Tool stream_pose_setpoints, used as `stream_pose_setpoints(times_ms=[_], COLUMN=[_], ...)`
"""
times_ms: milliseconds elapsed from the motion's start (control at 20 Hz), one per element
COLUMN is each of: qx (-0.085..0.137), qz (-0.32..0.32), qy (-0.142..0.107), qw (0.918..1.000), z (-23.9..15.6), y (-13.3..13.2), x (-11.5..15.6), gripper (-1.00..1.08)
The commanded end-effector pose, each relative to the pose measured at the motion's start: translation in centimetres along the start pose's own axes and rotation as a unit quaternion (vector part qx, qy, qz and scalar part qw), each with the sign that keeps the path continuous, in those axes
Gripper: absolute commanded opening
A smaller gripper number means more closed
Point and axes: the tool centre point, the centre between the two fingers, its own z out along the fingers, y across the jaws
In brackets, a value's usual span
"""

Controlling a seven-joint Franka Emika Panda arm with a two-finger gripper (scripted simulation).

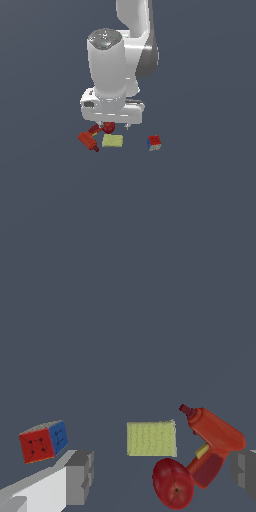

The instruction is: Pick up a designated object from a clutter of objects.

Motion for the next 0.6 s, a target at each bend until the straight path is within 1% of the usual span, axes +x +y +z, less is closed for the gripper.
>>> stream_pose_setpoints(times_ms=[0, 250, 550], qx=[-0.003, -0.009, -0.016], qz=[0.012, 0.035, 0.061], qy=[0.004, 0.014, 0.024], qw=[0.9999, 0.9993, 0.9977], z=[1.9, 5.7, 9.8], y=[1.6, 4.8, 8.3], x=[-0.4, -1.5, -3.7], gripper=[1.08, 1.08, 1.08])
